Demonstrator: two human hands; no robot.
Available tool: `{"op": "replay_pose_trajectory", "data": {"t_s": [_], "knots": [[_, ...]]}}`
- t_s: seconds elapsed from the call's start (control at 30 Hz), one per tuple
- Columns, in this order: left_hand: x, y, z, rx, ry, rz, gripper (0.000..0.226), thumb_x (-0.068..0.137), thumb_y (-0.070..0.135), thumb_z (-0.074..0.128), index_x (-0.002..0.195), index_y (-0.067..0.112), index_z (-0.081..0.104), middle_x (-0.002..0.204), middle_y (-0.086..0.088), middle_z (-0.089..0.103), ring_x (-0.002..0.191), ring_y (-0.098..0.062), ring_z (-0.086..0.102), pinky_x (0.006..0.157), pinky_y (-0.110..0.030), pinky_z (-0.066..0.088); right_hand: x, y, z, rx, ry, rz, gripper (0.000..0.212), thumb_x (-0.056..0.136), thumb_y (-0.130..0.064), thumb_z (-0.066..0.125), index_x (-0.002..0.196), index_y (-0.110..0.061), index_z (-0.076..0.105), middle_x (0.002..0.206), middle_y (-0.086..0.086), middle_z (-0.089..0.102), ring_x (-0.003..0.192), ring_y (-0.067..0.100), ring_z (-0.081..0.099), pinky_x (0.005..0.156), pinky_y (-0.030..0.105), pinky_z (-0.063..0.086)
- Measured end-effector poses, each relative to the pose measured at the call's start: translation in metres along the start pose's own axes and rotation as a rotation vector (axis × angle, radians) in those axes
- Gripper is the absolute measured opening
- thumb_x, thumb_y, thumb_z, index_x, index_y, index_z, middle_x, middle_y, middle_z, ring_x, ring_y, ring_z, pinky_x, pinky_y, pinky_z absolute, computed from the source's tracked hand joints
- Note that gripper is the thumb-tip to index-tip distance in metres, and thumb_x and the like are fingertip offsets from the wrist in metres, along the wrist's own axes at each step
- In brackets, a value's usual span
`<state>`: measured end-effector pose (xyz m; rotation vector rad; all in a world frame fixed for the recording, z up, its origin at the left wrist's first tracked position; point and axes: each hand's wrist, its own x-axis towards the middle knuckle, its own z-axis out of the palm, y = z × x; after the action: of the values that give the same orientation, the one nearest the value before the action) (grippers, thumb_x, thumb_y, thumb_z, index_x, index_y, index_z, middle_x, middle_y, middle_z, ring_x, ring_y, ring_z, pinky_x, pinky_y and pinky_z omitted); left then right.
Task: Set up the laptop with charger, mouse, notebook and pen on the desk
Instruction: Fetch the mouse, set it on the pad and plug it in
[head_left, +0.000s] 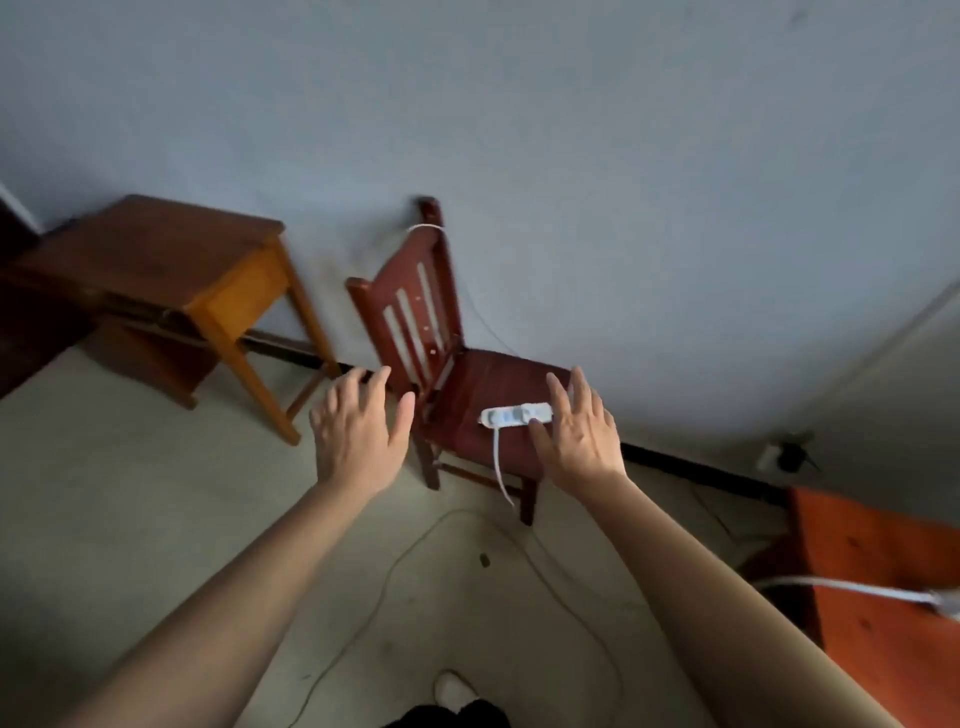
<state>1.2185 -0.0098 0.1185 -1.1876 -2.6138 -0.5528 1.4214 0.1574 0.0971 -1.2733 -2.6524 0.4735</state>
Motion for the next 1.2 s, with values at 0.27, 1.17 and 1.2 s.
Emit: {"op": "replay_pose_trajectory", "data": {"t_s": [0.27, 1.17, 1.2], "knots": [[0.051, -0.188, -0.051, 0.113, 0.130, -0.273, 0.054, 0.098, 0.050, 0.040, 0.135, 0.014, 0.057, 0.134, -0.016, 0.057, 0.122, -0.034, 0.050, 0.097, -0.052, 0.041, 0.120, -0.224, 0.064, -0.058, -0.095, -0.457, 0.070, 0.101, -0.048, 0.040, 0.160, -0.023, 0.011, 0.168, 0.013, 0.001, 0.152, 0.031, 0.014, 0.121, 0.043, 0.018], [0.320, -0.753, -0.115, 0.367, 0.173, -0.751, 0.060, 0.098, 0.049, 0.039, 0.142, 0.010, 0.051, 0.144, -0.024, 0.049, 0.131, -0.041, 0.044, 0.104, -0.058, 0.038, 0.449, -0.855, 0.323, -0.032, -0.347, -1.002, 0.069, 0.101, -0.055, 0.032, 0.158, -0.025, 0.009, 0.168, 0.012, -0.001, 0.154, 0.034, 0.009, 0.122, 0.054, 0.020], [0.327, -0.782, -0.112, 0.369, 0.153, -0.744, 0.061, 0.097, 0.049, 0.039, 0.142, 0.010, 0.051, 0.144, -0.024, 0.049, 0.131, -0.041, 0.045, 0.104, -0.058, 0.039, 0.459, -0.876, 0.340, -0.058, -0.358, -1.005, 0.069, 0.102, -0.056, 0.030, 0.159, -0.024, 0.007, 0.168, 0.012, -0.001, 0.154, 0.034, 0.009, 0.122, 0.054, 0.019]]}}
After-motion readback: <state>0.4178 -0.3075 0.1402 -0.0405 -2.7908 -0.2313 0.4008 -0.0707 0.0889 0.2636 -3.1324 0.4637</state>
